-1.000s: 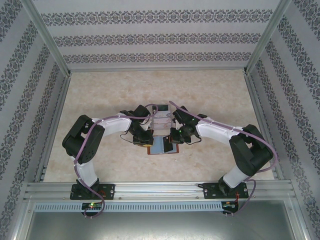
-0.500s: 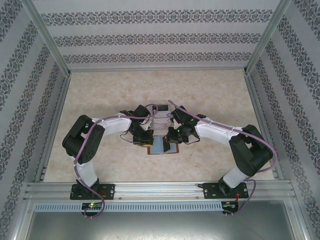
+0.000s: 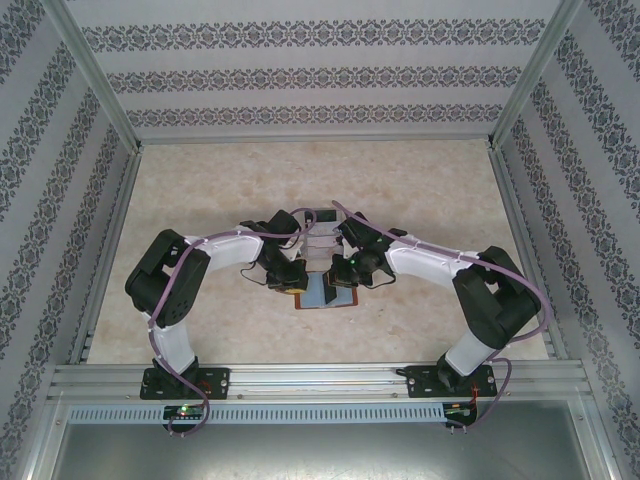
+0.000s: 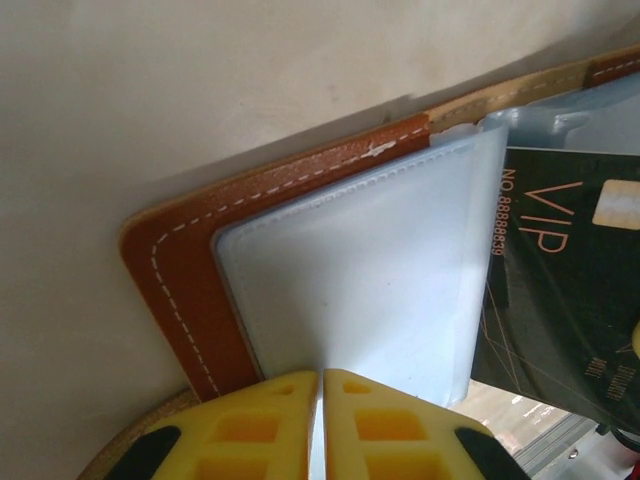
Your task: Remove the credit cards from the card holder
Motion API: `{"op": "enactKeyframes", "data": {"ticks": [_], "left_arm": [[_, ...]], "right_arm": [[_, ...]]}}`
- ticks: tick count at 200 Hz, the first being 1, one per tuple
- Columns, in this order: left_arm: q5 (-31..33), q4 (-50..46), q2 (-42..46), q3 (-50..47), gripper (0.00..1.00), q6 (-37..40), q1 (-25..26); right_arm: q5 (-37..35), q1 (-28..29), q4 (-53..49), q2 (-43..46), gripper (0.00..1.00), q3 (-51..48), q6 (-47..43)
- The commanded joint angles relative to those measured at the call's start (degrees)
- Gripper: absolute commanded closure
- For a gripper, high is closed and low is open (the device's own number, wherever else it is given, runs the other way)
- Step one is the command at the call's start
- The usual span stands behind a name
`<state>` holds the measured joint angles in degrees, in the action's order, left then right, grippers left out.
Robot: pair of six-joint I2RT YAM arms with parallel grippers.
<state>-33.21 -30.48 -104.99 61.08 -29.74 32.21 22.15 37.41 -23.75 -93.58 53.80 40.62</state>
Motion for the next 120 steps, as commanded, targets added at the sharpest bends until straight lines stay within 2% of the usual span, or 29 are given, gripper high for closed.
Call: {"op": "enactKeyframes", "data": {"ticks": [1, 26, 75, 120], "left_arm": [[3.01, -1.67, -2.98, 0.52, 0.86, 1.06, 0.9], [3.08, -2.46, -4.36, 1.43, 0.82, 1.5, 1.19], [3.8, -3.71, -5.44, 2.44, 0.68, 1.88, 1.73], [4.05, -2.3, -4.71, 2.92, 0.66, 1.03, 1.88]], "right_arm": [[0.08, 1.0, -0.08, -1.49, 0.95, 0.93, 0.17], [0.09, 0.96, -0.25, -1.52, 0.95, 1.04, 0.08], [0.17, 1.08, -0.34, -1.35, 0.95, 0.95, -0.1], [0.29, 1.05, -0.28, -1.08, 0.95, 1.04, -0.19]]}}
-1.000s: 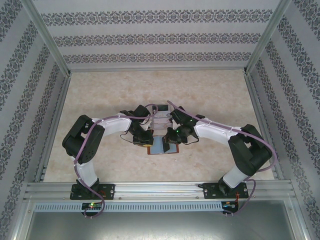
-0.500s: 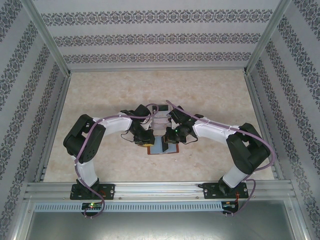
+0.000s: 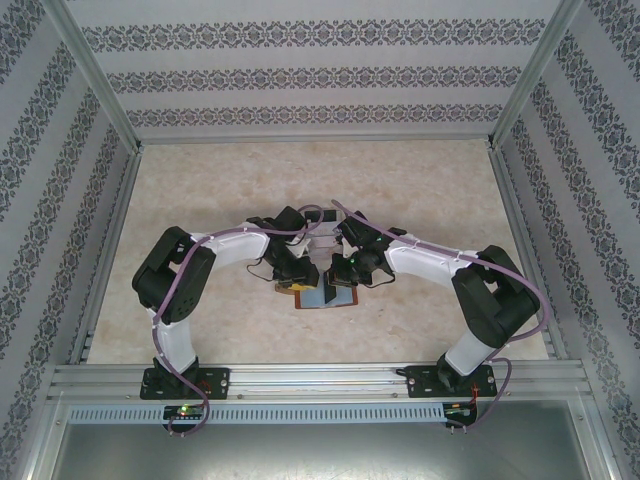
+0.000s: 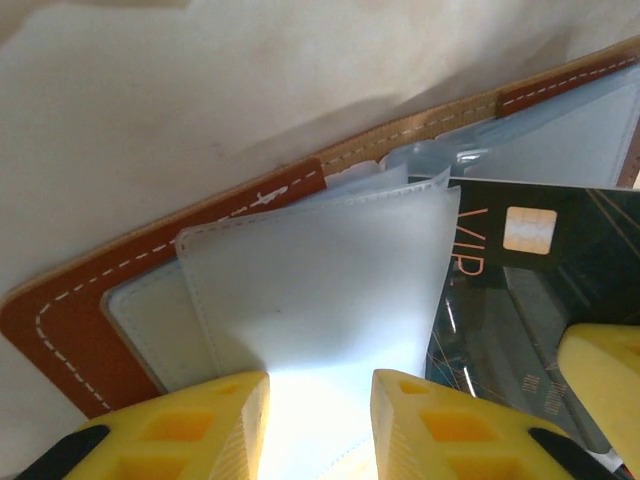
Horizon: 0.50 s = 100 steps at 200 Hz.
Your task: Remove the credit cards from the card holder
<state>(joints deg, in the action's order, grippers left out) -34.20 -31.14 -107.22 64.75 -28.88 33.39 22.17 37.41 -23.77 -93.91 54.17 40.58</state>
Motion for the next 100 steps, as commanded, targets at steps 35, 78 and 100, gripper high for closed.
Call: {"op": "enactKeyframes", "data": {"ticks": [35, 78, 100], "left_arm": [[4.73, 0.07, -2.15, 0.22, 0.66, -0.8, 0.68], [3.15, 3.59, -1.66, 0.07, 0.68, -2.39, 0.65], [2.81, 5.05, -0.86, -0.39, 0.69, -3.01, 0.65]], "right_arm": [[0.26, 1.09, -0.31, -0.52, 0.95, 0.76, -0.19], [0.5, 0.95, -0.48, -0.75, 0.95, 1.01, -0.42], [0.37, 0.96, -0.75, -0.5, 0.95, 1.2, -0.64]]}}
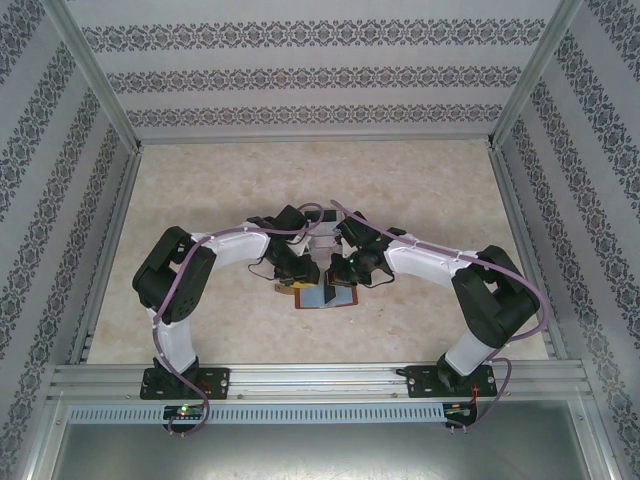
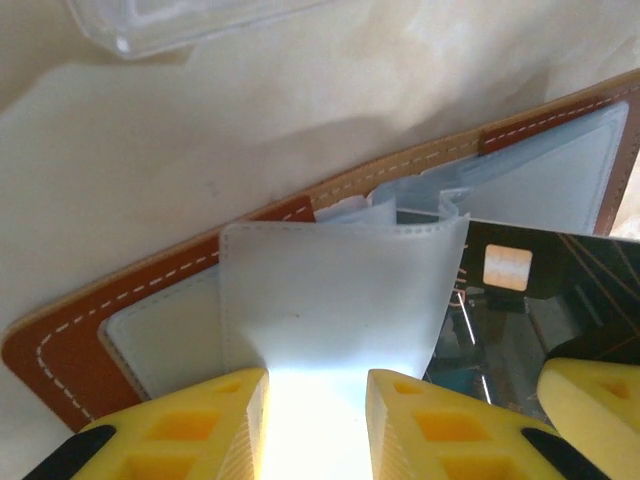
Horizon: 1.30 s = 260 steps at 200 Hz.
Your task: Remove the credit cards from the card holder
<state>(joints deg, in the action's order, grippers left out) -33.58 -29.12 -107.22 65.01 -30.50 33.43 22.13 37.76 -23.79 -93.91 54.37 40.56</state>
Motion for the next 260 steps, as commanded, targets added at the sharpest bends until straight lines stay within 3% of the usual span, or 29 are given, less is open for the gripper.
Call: {"op": "enactKeyframes", "data": {"ticks": [1, 81, 114, 165, 197, 228, 260], "left_arm": [[2.16, 3.16, -0.79, -0.71, 0.69, -1.44, 0.59], [7.1, 4.43, 8.76, -3.64, 0.71, -1.77, -0.33], [8.82, 4.69, 12.95, -6.29, 0.71, -1.75, -1.81], [9.56, 6.22, 17.8, -10.96, 0.71, -2.11, -4.96], [9.28, 7.23, 19.66, -14.09, 0.71, -2.28, -6.28], [9.15, 7.58, 20.53, -15.7, 0.71, -2.11, -6.95], [8.78, 7.53, 20.58, -16.06, 0.71, -1.85, -7.33]], "right_arm": [[0.44, 0.59, -0.73, -0.45, 0.95, 0.96, -0.64], [-1.24, -1.43, -7.32, 3.75, 0.95, 4.73, -5.11], [0.1, -3.04, -11.07, 5.47, 0.95, 6.87, -11.83], [2.99, -3.62, -20.44, 4.13, 0.93, 13.73, -36.04], [0.41, -3.83, -27.88, 2.1, 0.92, 17.79, -56.5], [-0.75, -4.36, -30.63, 0.48, 0.98, 19.79, -74.34], [-4.6, -4.62, -35.49, -4.53, 0.99, 27.19, -84.73]]}}
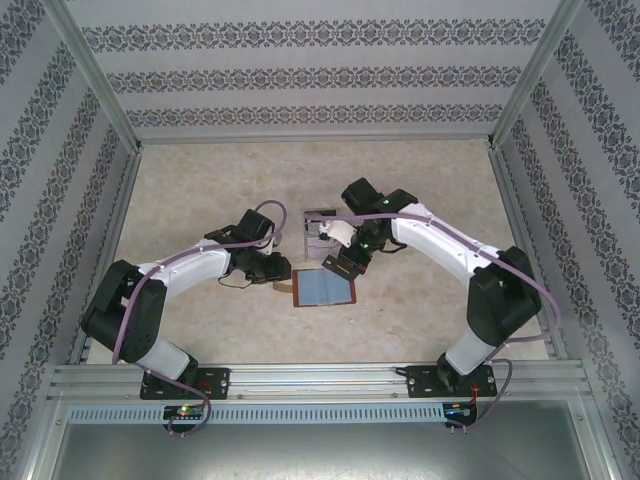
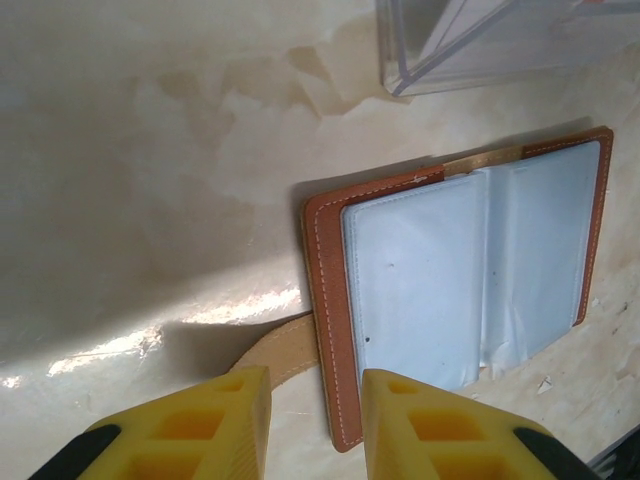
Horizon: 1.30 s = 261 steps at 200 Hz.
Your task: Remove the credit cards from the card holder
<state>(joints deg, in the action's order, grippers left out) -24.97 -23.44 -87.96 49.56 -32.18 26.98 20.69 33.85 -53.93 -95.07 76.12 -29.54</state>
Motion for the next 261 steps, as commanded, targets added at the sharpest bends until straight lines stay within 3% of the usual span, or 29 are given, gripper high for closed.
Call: {"op": "enactKeyframes", "data": {"ticks": [1, 79, 171, 261], "left_arm": [[0.18, 1.83, 1.31, -0.61, 0.71, -0.16, -0.97], [-0.16, 1.14, 2.01, -1.73, 0.7, 0.19, -2.53], [0.29, -1.24, 3.27, -2.59, 0.7, 0.67, -4.64], [-0.87, -1.33, 0.25, -1.06, 0.7, 0.71, -5.19]], "right_arm": [[-3.31, -0.71, -5.55, -3.55, 0.99, 5.58, -14.87], [-8.38, -3.14, -17.86, -18.58, 0.99, 29.15, -27.45], [-10.34, -3.83, -27.4, -36.1, 1.0, 58.12, -33.59], [-12.78, -3.61, -27.37, -43.55, 0.99, 66.28, -36.38]]}}
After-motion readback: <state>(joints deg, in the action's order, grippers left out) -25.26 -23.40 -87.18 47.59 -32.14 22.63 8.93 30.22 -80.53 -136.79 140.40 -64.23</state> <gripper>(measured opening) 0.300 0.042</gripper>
